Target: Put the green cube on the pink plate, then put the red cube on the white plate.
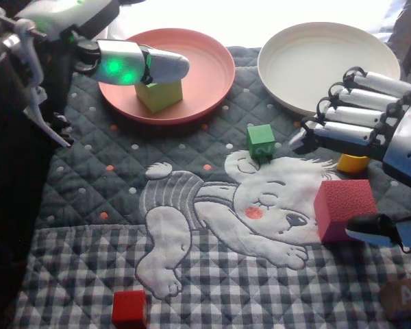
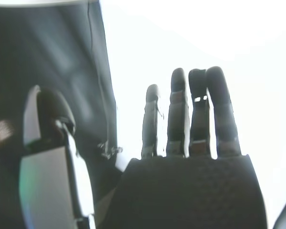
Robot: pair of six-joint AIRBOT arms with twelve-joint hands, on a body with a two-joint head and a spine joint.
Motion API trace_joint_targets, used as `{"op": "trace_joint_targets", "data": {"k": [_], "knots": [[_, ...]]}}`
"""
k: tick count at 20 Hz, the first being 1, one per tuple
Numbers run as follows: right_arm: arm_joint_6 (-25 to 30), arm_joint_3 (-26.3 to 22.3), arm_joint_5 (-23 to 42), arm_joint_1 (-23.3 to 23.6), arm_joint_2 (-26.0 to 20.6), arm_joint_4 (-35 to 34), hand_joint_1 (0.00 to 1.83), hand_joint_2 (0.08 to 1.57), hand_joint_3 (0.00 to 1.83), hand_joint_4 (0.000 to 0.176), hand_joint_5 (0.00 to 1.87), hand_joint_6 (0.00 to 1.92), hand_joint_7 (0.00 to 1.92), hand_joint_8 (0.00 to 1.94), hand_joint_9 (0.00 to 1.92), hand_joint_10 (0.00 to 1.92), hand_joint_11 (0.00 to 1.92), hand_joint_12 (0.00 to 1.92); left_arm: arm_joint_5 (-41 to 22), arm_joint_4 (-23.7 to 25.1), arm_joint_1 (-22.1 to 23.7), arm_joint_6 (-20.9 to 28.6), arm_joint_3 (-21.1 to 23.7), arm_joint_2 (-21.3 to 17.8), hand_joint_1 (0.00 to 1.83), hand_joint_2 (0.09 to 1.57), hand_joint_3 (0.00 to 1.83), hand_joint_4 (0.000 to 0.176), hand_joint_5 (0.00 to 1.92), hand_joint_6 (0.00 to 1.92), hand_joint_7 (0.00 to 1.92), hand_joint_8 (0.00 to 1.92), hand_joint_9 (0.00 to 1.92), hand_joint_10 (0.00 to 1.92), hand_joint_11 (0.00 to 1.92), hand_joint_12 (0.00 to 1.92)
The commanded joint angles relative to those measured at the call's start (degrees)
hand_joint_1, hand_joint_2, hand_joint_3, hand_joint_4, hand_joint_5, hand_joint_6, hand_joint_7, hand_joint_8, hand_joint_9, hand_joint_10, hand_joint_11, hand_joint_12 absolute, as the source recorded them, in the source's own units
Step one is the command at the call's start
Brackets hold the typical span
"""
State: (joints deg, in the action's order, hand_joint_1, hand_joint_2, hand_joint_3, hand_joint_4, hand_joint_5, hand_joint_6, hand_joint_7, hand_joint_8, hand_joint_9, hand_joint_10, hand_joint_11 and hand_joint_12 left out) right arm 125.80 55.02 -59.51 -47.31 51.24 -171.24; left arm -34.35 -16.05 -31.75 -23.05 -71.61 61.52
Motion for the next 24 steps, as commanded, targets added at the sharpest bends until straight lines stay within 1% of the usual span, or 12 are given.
{"op": "trace_joint_targets", "data": {"k": [1, 4, 5, 6, 8, 11, 15, 17, 19, 20, 23, 24], "knots": [[0.0, 0.0, -5.0, 0.7, 0.2, -1.1, 0.97, 0.63, 0.45, 0.000, 0.32, 0.69, 0.31, 0.73, 0.17, 1.05, 0.00, 1.63, -11.7, 1.0, 0.0, 0.3, 1.1, -1.1, 0.46, 0.94, 0.00, 0.145, 0.25, 0.00, 0.25, 0.03, 0.03, 0.64, 0.00, 1.54], [0.0, 0.2, -3.0, 1.0, 0.7, -1.1, 0.97, 0.66, 0.36, 0.000, 0.41, 0.51, 0.42, 0.53, 0.23, 0.94, 0.00, 1.56, -18.6, 2.0, -3.0, 0.3, 6.2, -5.2, 0.46, 0.98, 0.02, 0.141, 0.25, 0.01, 0.26, 0.02, 0.04, 0.66, 0.00, 1.56], [0.0, 0.2, -2.8, 0.9, 0.7, -1.1, 1.00, 0.69, 0.29, 0.000, 0.43, 0.46, 0.43, 0.46, 0.19, 0.93, 0.00, 1.54, -20.3, 2.3, -3.6, 0.3, 7.3, -6.0, 0.44, 0.99, 0.01, 0.156, 0.25, 0.00, 0.24, 0.01, 0.05, 0.60, 0.00, 1.47], [0.0, 0.1, -2.5, 0.8, 0.7, -1.1, 0.97, 0.73, 0.22, 0.000, 0.44, 0.40, 0.45, 0.41, 0.19, 0.88, 0.00, 1.50, -21.8, 2.8, -4.1, 0.3, 8.3, -6.7, 0.58, 0.98, 0.00, 0.136, 0.30, 0.02, 0.28, 0.02, 0.06, 0.58, 0.00, 1.40], [0.0, 0.3, -1.4, 0.8, 0.8, -1.1, 0.98, 0.71, 0.19, 0.000, 0.49, 0.38, 0.47, 0.42, 0.18, 0.95, 0.00, 1.59, -24.4, 3.2, -5.0, 0.3, 9.9, -7.7, 0.68, 0.96, 0.00, 0.141, 0.31, 0.01, 0.29, 0.01, 0.08, 0.57, 0.00, 1.51], [0.0, 0.8, 0.3, 0.8, 1.3, -1.1, 0.99, 0.73, 0.23, 0.000, 0.49, 0.39, 0.45, 0.48, 0.17, 1.03, 0.00, 1.71, -28.0, 3.8, -6.7, 0.3, 11.9, -9.2, 0.66, 0.95, 0.00, 0.117, 0.32, 0.00, 0.37, 0.02, 0.08, 0.79, 0.00, 1.71], [0.0, 2.0, 2.9, 0.9, 2.8, -1.2, 1.03, 0.75, 0.22, 0.000, 0.48, 0.59, 0.42, 0.67, 0.19, 1.08, 0.00, 1.71, -31.1, 4.5, -7.9, 0.3, 13.2, -10.0, 0.70, 0.97, 0.00, 0.090, 0.34, 0.00, 0.36, 0.01, 0.14, 0.64, 0.00, 1.69], [0.0, 2.4, 3.7, 1.0, 3.4, -1.2, 1.08, 0.84, 0.12, 0.000, 0.60, 0.45, 0.59, 0.55, 0.38, 0.96, 0.07, 1.68, -31.8, 4.7, -8.1, 0.3, 13.5, -10.2, 0.69, 0.98, 0.00, 0.088, 0.35, 0.00, 0.37, 0.01, 0.15, 0.62, 0.00, 1.69], [0.0, 2.7, 4.1, 1.1, 3.9, -1.2, 1.18, 0.98, 0.10, 0.000, 0.77, 0.50, 0.78, 0.78, 0.65, 1.11, 0.47, 1.59, -32.7, 4.8, -8.4, 0.3, 13.8, -10.2, 0.69, 0.99, 0.00, 0.096, 0.36, 0.00, 0.36, 0.00, 0.18, 0.52, 0.00, 1.67], [0.0, 2.8, 4.3, 1.2, 4.1, -1.2, 1.21, 1.09, 0.04, 0.000, 0.90, 0.91, 0.94, 1.03, 0.77, 1.14, 0.57, 1.64, -32.8, 4.8, -8.5, 0.3, 13.9, -10.3, 0.69, 1.00, 0.00, 0.081, 0.37, 0.00, 0.37, 0.00, 0.20, 0.47, 0.00, 1.66], [0.0, 3.0, 4.3, 1.7, 4.3, -1.1, 1.35, 1.17, 0.01, 0.000, 0.85, 1.01, 0.92, 1.23, 0.72, 1.53, 0.60, 1.91, -33.5, 4.7, -8.7, 0.3, 14.0, -10.3, 0.65, 1.00, 0.00, 0.095, 0.36, 0.00, 0.37, 0.00, 0.20, 0.46, 0.00, 1.66], [0.0, 3.1, 4.3, 2.4, 4.4, -1.1, 1.35, 1.20, 0.00, 0.000, 0.79, 1.07, 0.89, 1.28, 0.68, 1.61, 0.58, 1.92, -33.7, 4.6, -8.8, 0.3, 14.1, -10.3, 0.66, 1.00, 0.00, 0.082, 0.37, 0.00, 0.36, 0.00, 0.19, 0.48, 0.00, 1.68]]}}
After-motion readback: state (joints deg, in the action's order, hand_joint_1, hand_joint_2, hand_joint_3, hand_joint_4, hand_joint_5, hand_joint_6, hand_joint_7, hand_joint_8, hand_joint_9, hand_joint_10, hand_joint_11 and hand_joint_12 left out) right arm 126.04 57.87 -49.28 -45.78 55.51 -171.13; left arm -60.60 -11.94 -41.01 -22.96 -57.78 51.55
